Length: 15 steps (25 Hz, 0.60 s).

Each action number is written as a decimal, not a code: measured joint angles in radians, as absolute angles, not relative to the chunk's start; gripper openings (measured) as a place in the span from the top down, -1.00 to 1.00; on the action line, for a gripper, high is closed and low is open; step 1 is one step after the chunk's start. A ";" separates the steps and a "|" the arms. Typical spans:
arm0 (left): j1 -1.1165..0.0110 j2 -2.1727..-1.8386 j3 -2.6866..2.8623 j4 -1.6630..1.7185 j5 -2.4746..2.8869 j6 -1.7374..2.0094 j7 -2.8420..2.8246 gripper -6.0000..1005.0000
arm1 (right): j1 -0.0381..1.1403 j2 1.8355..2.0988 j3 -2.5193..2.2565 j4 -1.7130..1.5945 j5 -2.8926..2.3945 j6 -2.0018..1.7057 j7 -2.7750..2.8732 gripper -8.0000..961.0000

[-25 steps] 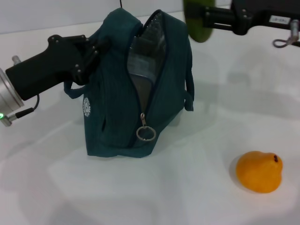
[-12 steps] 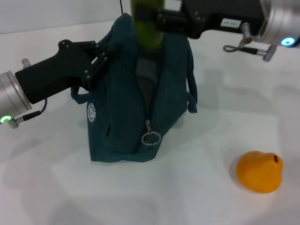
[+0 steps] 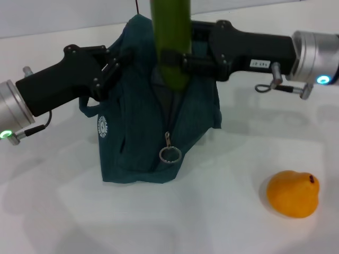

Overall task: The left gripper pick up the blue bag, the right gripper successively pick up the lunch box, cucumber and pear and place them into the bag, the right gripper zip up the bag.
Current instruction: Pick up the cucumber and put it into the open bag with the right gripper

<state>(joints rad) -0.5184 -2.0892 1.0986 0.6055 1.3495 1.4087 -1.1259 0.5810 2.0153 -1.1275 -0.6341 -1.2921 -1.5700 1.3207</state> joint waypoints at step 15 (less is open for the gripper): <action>-0.525 -2.089 1.098 0.592 1.347 1.408 -1.124 0.90 | 0.538 2.020 -1.180 -0.573 -1.291 -1.561 1.206 -0.32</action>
<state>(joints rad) -0.5246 -2.0893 1.0978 0.5920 1.3475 1.4081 -1.1241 0.5380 2.0204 -1.1805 -0.5733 -1.2913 -1.5606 1.2060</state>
